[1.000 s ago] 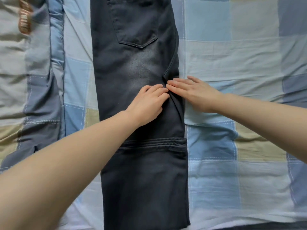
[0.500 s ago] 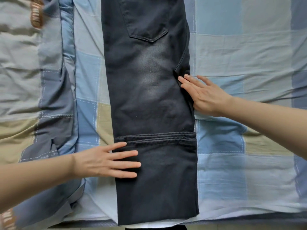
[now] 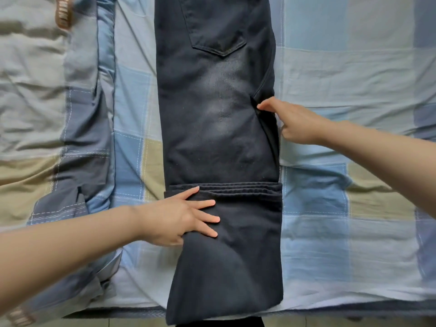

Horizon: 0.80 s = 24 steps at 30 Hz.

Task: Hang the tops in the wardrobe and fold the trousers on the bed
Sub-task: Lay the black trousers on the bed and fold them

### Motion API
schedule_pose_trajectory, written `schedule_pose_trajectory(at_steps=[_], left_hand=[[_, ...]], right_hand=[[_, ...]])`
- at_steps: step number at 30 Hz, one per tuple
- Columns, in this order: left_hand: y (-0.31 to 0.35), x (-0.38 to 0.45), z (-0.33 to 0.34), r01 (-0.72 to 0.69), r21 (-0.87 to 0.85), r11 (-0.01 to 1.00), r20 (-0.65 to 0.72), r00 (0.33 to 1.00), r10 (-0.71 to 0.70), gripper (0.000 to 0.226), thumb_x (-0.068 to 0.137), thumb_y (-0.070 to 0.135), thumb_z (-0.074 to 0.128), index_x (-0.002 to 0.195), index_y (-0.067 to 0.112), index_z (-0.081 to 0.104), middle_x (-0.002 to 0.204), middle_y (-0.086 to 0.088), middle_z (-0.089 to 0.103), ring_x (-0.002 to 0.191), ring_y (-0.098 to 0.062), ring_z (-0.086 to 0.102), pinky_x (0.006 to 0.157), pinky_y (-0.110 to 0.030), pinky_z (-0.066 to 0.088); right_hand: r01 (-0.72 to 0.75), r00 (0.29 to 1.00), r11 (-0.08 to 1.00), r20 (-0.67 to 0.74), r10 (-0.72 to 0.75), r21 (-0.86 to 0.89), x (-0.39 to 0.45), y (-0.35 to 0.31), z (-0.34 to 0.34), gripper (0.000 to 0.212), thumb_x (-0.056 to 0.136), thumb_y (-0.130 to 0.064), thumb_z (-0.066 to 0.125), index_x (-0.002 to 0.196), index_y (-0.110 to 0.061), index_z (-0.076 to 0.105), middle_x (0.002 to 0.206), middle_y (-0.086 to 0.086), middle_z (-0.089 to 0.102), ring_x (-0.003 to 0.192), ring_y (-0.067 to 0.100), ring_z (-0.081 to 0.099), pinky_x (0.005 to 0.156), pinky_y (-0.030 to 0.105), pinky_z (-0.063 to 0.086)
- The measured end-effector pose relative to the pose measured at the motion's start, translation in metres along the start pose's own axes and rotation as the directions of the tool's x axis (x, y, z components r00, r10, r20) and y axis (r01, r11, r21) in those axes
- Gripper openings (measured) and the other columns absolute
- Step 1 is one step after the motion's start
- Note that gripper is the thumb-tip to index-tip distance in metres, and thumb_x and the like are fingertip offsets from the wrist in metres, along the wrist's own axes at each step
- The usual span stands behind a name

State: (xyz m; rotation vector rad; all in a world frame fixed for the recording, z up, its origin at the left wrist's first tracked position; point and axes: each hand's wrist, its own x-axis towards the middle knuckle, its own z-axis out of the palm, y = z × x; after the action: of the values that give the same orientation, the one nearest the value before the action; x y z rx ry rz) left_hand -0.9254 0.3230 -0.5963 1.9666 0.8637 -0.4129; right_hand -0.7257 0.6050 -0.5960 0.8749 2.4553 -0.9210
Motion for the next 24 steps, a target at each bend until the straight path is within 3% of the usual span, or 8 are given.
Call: schedule_pose_trajectory(at_steps=[2, 4, 6, 8, 11, 14, 19, 24], left_hand=[[-0.004, -0.002, -0.036, 0.102, -0.483, 0.870, 0.079, 0.994, -0.073, 0.038, 0.086, 0.028, 0.056, 0.122, 0.038, 0.062, 0.131, 0.020, 0.055, 0.127, -0.002, 0.044, 0.119, -0.038, 0.022], [-0.017, -0.006, -0.072, 0.120, -0.842, 0.526, -0.029, 0.964, -0.266, 0.033, 0.076, 0.045, 0.070, 0.091, 0.016, 0.066, 0.087, 0.011, 0.065, 0.080, -0.007, 0.058, 0.081, -0.032, 0.050], [-0.038, -0.011, -0.092, 0.019, -0.995, 0.102, -0.031, 0.886, -0.462, 0.053, 0.064, 0.063, 0.071, 0.094, 0.019, 0.068, 0.088, 0.012, 0.074, 0.081, -0.005, 0.069, 0.072, -0.021, 0.053], [-0.064, -0.011, -0.091, -0.160, -0.984, -0.077, -0.067, 0.738, -0.671, 0.083, 0.048, 0.076, 0.075, 0.103, 0.014, 0.069, 0.104, 0.005, 0.075, 0.099, -0.014, 0.071, 0.086, -0.029, 0.055], [-0.083, -0.009, -0.070, -0.361, -0.931, -0.051, -0.163, 0.538, -0.827, 0.070, 0.059, 0.049, 0.089, 0.109, 0.007, 0.063, 0.115, -0.005, 0.072, 0.101, -0.018, 0.069, 0.083, -0.028, 0.056], [-0.076, -0.003, -0.053, -0.439, -0.898, 0.030, -0.250, 0.453, -0.856, 0.023, 0.089, 0.017, 0.070, 0.110, 0.018, 0.061, 0.111, 0.001, 0.073, 0.103, -0.012, 0.068, 0.081, -0.020, 0.054], [-0.049, 0.001, -0.039, -0.398, -0.902, 0.170, -0.292, 0.269, -0.918, 0.004, 0.097, 0.017, 0.059, 0.100, 0.019, 0.057, 0.094, 0.017, 0.071, 0.087, 0.002, 0.065, 0.077, -0.015, 0.047], [-0.035, 0.003, -0.042, -0.176, -0.960, 0.217, -0.241, 0.126, -0.962, 0.020, 0.088, 0.023, 0.072, 0.099, 0.017, 0.056, 0.094, 0.014, 0.065, 0.079, 0.006, 0.061, 0.069, -0.013, 0.046]], right_hand=[[-0.030, 0.998, 0.990, 0.061, 0.022, 0.134, 0.000, 0.001, -0.006, 0.066, 0.073, 0.007, 0.040, 0.134, -0.017, 0.038, 0.141, -0.001, 0.048, 0.132, 0.019, 0.043, 0.103, 0.034, 0.037], [-0.107, 0.993, 0.919, 0.083, 0.081, 0.379, 0.002, -0.004, -0.016, 0.054, 0.077, -0.008, 0.041, 0.130, -0.019, 0.042, 0.135, -0.007, 0.053, 0.127, 0.013, 0.046, 0.094, 0.027, 0.038], [-0.162, 0.985, 0.804, 0.046, 0.165, 0.573, 0.004, -0.006, -0.025, 0.035, 0.091, -0.011, 0.046, 0.125, -0.017, 0.048, 0.122, -0.005, 0.055, 0.111, 0.006, 0.052, 0.085, 0.019, 0.040], [-0.196, 0.967, 0.651, 0.035, 0.252, 0.734, 0.005, -0.003, -0.027, 0.021, 0.100, -0.010, 0.038, 0.109, -0.020, 0.054, 0.093, -0.003, 0.055, 0.082, 0.000, 0.055, 0.071, 0.016, 0.041], [-0.254, 0.936, 0.266, 0.168, 0.309, 0.930, 0.009, 0.007, -0.025, 0.048, 0.102, -0.044, 0.019, 0.103, -0.023, 0.062, 0.093, -0.002, 0.070, 0.091, 0.010, 0.063, 0.080, 0.028, 0.047], [-0.259, 0.911, 0.142, 0.193, 0.365, 0.955, 0.017, 0.017, -0.022, 0.067, 0.096, -0.063, 0.013, 0.129, -0.019, 0.051, 0.113, 0.008, 0.069, 0.112, 0.017, 0.061, 0.096, 0.038, 0.044], [-0.255, 0.916, 0.352, 0.109, 0.386, 0.900, 0.023, 0.003, -0.020, 0.028, 0.094, -0.047, 0.048, 0.105, -0.022, 0.057, 0.103, 0.001, 0.068, 0.094, 0.013, 0.061, 0.089, 0.036, 0.046], [-0.301, 0.893, 0.580, 0.011, 0.450, 0.757, 0.031, -0.008, -0.017, 0.050, 0.085, -0.053, 0.062, 0.116, -0.016, 0.049, 0.113, -0.001, 0.055, 0.103, 0.013, 0.054, 0.096, 0.032, 0.044]])
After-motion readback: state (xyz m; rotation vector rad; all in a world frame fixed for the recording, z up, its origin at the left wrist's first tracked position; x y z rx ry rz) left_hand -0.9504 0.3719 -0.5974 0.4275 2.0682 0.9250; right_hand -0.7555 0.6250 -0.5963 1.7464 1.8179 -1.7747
